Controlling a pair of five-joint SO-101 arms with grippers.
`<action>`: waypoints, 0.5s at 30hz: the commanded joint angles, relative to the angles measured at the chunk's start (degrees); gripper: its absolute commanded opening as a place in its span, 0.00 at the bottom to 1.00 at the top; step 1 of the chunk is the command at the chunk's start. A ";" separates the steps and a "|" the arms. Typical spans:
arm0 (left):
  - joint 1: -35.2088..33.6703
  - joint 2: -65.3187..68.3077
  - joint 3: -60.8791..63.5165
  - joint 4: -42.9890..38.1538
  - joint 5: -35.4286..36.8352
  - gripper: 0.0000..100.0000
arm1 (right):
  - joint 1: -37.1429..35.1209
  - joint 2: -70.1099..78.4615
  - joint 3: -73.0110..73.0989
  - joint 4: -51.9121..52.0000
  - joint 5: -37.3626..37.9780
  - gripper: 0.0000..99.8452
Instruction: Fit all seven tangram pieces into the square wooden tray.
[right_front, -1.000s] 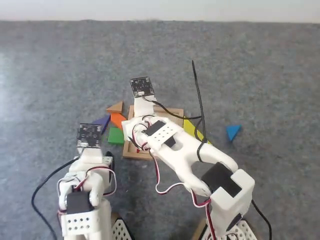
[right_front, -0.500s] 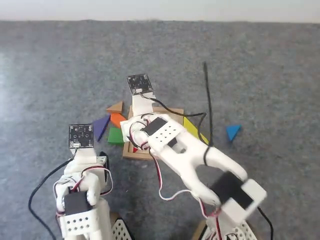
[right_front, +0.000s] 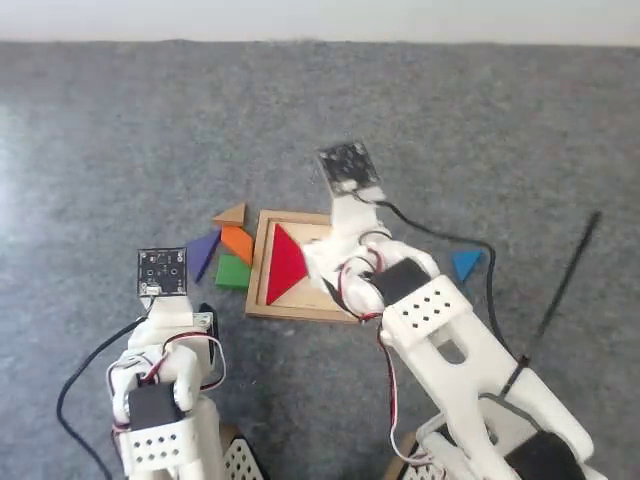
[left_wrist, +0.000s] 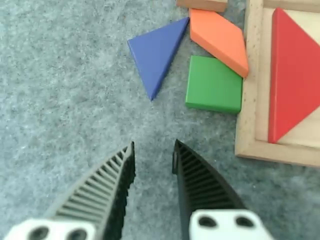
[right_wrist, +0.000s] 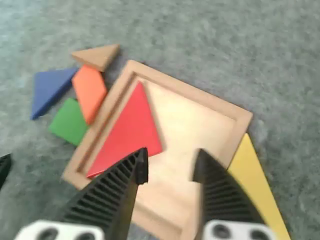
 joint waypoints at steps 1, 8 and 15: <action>-0.35 -1.23 -0.66 0.26 -0.18 0.12 | 3.91 -0.13 7.91 -15.34 0.88 0.02; -0.35 -1.23 -0.66 0.26 -0.18 0.12 | 3.82 10.42 5.89 -18.07 1.05 0.01; -0.35 -1.23 -0.66 0.26 -0.18 0.12 | 3.74 18.68 1.14 -17.80 1.05 0.01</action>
